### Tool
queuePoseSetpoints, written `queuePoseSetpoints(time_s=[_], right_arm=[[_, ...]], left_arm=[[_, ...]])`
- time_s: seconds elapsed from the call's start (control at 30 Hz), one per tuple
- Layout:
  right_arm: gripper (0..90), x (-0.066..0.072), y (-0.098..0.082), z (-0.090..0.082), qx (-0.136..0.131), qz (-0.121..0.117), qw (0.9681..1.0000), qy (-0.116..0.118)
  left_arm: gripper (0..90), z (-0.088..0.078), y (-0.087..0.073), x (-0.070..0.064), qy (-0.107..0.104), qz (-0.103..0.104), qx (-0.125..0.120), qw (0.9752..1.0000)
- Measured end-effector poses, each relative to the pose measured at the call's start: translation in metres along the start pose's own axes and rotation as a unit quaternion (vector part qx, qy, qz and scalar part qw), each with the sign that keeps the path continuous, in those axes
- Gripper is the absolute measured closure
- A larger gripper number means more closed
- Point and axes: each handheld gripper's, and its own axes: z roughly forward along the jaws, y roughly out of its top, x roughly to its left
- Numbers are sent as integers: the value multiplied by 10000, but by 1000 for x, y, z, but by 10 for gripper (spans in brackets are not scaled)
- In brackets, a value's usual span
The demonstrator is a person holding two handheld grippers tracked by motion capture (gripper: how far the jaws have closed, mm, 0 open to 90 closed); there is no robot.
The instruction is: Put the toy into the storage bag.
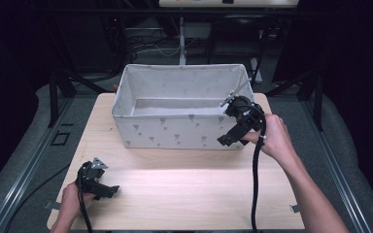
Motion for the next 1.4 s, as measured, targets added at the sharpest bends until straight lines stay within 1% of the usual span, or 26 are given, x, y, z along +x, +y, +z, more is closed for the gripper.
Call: queuePoseSetpoints(time_s=[0.03,0.1,0.17,0.27,0.3,0.37,0.4,0.53,0.57,0.63,0.7,0.73,0.77,0.83,0.87,0.9,0.97,1.03,1.07,1.17,1.2,1.23,1.27,1.3,1.4], right_arm=[[28,3,-2,3,-12,21,10000,3],[28,7,-5,7,44,-33,10000,0],[28,11,-8,13,25,-20,10000,54],[28,16,-15,22,89,-73,9999,63],[27,18,-18,27,105,-48,9999,101],[27,21,-23,33,183,-54,9998,87],[26,22,-25,38,183,-32,9997,143],[25,27,-37,50,243,-5,9995,199],[25,29,-41,54,256,-4,9995,177],[25,31,-47,60,251,37,9995,210],[25,33,-53,67,306,70,9991,280],[25,35,-57,71,316,83,9991,276],[25,35,-59,74,333,76,9991,268],[27,37,-67,81,345,152,9987,332],[35,37,-70,84,324,211,9986,352],[37,37,-73,87,360,202,9985,358],[37,37,-78,91,444,233,9984,279],[41,36,-82,93,389,274,9984,318],[39,36,-84,96,408,303,9982,314],[38,35,-87,102,476,331,9978,321],[38,35,-88,103,498,302,9980,258],[38,35,-89,104,536,284,9978,253],[36,35,-90,106,497,359,9976,312],[34,35,-90,107,574,312,9974,308],[33,36,-93,112,646,245,9973,257]], left_arm=[[1,0,0,0,-2,-1,-6,10000],[1,0,0,0,7,-3,-3,10000],[1,0,0,0,-2,-2,-2,10000],[1,0,0,0,3,5,-1,10000],[1,0,0,0,-6,4,-5,10000],[1,0,0,0,7,6,-5,10000],[1,0,0,0,3,4,-9,10000],[1,0,0,0,9,15,0,10000],[1,0,0,-1,33,16,-19,10000],[1,0,0,0,7,15,-3,10000],[1,0,0,0,2,29,20,10000],[1,0,0,0,-10,31,19,10000],[1,0,0,-1,1,28,18,10000],[1,0,0,-1,29,22,-4,10000],[1,0,0,0,-1,25,21,10000],[1,1,0,0,-3,26,11,10000],[1,0,0,0,-5,38,23,10000],[1,1,1,0,-7,40,21,10000],[1,1,1,-1,25,44,23,10000],[1,0,1,-2,26,53,5,10000],[1,0,1,-2,22,51,1,10000],[1,0,1,-1,24,48,3,10000],[1,0,1,-1,2,42,12,10000],[1,0,1,0,3,43,21,10000],[1,0,1,-1,-13,62,9,10000]])
